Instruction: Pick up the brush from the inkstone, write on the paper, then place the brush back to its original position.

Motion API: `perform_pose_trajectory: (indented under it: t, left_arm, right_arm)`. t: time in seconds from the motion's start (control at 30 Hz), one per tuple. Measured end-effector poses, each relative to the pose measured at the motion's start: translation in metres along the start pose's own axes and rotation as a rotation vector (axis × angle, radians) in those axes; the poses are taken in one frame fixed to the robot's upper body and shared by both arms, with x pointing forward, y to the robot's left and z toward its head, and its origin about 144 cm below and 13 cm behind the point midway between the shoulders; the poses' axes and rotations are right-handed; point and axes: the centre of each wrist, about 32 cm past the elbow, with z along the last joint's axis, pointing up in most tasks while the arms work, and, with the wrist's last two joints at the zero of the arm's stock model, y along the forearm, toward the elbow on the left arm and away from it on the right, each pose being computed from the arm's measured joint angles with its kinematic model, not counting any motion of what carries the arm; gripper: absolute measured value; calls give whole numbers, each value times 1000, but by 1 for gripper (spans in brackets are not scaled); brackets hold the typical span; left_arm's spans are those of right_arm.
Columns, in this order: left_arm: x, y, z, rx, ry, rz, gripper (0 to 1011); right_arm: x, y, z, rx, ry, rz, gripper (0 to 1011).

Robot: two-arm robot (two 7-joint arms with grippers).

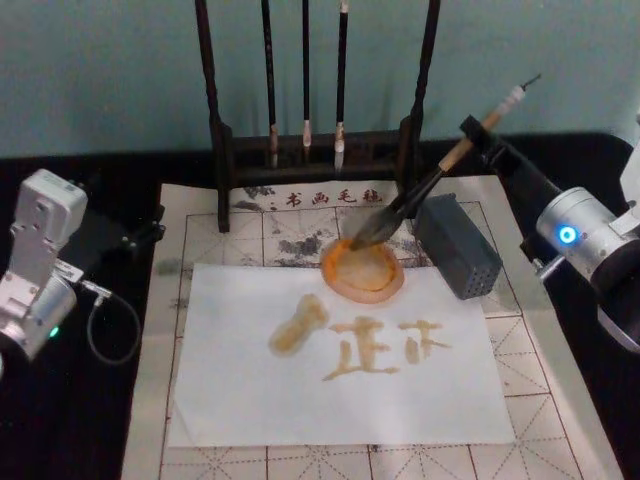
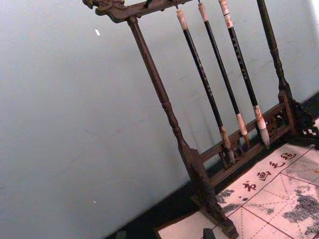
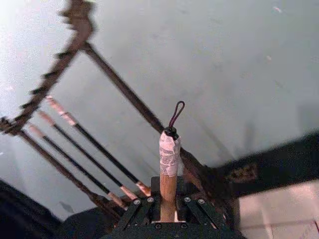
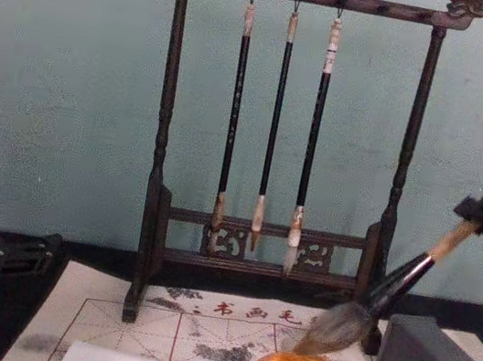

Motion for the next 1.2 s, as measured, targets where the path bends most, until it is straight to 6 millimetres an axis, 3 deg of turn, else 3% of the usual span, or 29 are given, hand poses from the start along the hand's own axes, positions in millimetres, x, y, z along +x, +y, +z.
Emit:
perform_pose_trajectory:
  t: [0.5, 1.2]
  left_arm:
    - [0, 0, 0, 0, 0, 0, 1001]
    - [0, 0, 0, 0, 0, 0, 1001]
  right_arm:
    - [-1, -31, 16, 26, -234, 195, 187]
    - [14, -79, 26, 9, -345, 398, 187]
